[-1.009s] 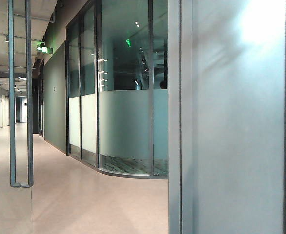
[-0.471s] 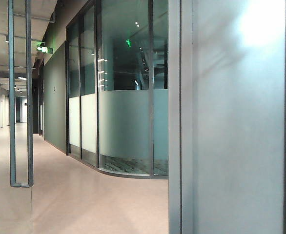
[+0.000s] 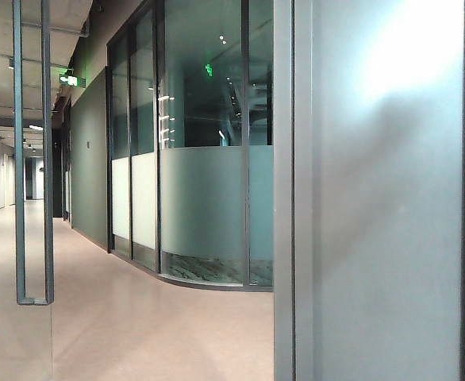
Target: Raise the arm to find the leftmost switch on the wall and turn on the lights.
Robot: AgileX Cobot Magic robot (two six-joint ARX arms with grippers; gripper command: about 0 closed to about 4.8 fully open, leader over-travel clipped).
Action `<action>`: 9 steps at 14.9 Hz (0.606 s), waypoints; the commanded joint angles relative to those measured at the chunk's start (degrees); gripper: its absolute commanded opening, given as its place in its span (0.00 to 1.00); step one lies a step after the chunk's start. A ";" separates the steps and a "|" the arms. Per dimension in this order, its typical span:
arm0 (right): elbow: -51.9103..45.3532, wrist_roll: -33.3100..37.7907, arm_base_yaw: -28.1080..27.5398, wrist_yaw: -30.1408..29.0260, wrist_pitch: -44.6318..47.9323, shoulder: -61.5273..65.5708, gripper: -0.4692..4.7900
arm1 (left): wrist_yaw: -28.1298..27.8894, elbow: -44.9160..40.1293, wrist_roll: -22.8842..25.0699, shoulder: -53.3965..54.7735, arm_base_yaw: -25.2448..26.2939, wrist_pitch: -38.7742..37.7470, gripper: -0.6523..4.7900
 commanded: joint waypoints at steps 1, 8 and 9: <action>-7.65 2.54 0.00 -0.37 8.50 -0.96 0.09 | 0.22 0.11 0.04 -0.02 -0.11 0.39 0.11; -11.52 4.72 0.15 -1.11 8.04 -7.34 0.09 | 0.22 0.11 0.04 -0.02 -0.11 0.37 0.11; -11.52 4.72 0.13 -1.11 8.17 -8.50 0.09 | 0.20 0.11 0.02 -0.02 -0.11 0.37 0.11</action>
